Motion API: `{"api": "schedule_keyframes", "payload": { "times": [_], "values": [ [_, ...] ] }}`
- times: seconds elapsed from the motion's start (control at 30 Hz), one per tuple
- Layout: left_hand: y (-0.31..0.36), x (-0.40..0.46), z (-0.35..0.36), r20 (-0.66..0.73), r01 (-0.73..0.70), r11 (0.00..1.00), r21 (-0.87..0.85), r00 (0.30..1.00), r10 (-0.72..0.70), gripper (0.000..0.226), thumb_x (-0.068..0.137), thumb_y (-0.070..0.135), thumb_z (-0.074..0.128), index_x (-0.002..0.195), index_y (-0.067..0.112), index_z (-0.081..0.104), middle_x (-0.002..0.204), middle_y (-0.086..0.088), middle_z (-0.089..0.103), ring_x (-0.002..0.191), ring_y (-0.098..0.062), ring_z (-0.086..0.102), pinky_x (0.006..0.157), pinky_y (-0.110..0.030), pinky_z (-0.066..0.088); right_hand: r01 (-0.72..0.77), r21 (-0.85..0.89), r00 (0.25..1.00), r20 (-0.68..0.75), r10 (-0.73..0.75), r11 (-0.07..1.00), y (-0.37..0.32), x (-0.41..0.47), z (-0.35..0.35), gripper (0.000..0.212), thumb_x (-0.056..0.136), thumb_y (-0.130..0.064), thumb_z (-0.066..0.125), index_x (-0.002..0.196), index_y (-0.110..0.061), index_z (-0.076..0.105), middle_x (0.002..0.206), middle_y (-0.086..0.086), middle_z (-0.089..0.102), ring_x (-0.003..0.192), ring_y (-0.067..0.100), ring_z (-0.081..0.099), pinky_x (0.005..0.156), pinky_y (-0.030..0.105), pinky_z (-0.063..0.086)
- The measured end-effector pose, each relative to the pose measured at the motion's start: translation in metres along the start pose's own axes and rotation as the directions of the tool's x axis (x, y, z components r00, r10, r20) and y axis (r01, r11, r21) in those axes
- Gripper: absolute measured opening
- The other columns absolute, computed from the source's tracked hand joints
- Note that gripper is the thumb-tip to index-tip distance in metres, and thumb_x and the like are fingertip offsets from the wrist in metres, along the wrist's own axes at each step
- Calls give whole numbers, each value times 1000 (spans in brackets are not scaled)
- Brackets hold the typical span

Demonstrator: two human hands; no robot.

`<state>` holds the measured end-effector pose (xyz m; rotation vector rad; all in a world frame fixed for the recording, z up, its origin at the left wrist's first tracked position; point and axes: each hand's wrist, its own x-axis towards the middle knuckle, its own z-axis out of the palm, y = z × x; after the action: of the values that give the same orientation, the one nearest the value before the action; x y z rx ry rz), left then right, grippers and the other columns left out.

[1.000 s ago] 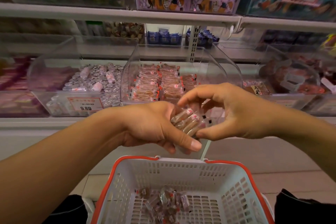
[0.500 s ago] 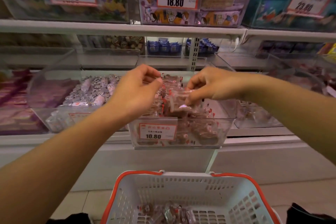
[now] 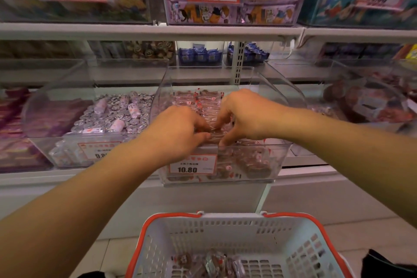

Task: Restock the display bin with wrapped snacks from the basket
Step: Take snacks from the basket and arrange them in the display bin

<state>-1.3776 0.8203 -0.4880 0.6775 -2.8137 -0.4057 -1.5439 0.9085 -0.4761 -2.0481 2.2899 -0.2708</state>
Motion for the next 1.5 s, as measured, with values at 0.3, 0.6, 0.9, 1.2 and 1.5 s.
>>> {"api": "schedule_keyframes", "payload": {
  "times": [0.3, 0.6, 0.9, 1.2, 1.5],
  "values": [
    [-3, 16, -4, 103, -12, 996, 87, 995, 3, 23, 82, 41, 75, 103, 34, 76, 104, 11, 72, 92, -9, 63, 83, -27, 50, 24, 49, 991, 132, -31, 999, 9, 2, -8, 40, 70, -42, 85, 107, -29, 77, 66, -27, 56, 66, -13, 55, 54, 6, 36],
    [5, -2, 5, -257, -47, 999, -15, 965, 42, 12, 92, 36, 63, 91, 29, 73, 80, 17, 63, 76, -2, 58, 70, -25, 45, -50, -91, 999, 8, 51, 995, -11, -20, -13, 38, 81, -44, 76, 115, -27, 72, 93, -10, 57, 88, 10, 52, 77, 28, 42],
    [10, -73, 75, -348, -491, 840, 232, 765, 543, 22, 89, 26, 58, 69, 17, 56, 65, -3, 59, 61, -29, 57, 51, -36, 45, -75, 405, 602, -710, 365, 911, -51, -126, 174, 16, 96, -20, 60, 95, -12, 74, 71, 3, 68, 63, 18, 60, 58, 28, 40],
    [-64, -171, 287, 755, 361, 899, 250, 508, -414, 46, 92, 52, 58, 108, 8, 63, 120, -14, 63, 98, -27, 61, 83, -32, 50, -894, 145, 327, 858, 397, 423, -27, -227, 373, 94, 69, -38, 89, 144, -8, 40, 144, 13, 48, 126, 34, 52, 94, 39, 51],
    [-35, -209, 408, 726, 984, 106, -146, 179, -664, 67, 78, 53, 76, 112, -3, 63, 103, -20, 68, 76, -27, 65, 57, -28, 48, -886, 105, 398, 672, 624, 452, -39, -233, 437, 108, 55, -36, 95, 137, -14, 28, 143, 13, 18, 117, 34, 52, 97, 38, 50]
  ]
}}
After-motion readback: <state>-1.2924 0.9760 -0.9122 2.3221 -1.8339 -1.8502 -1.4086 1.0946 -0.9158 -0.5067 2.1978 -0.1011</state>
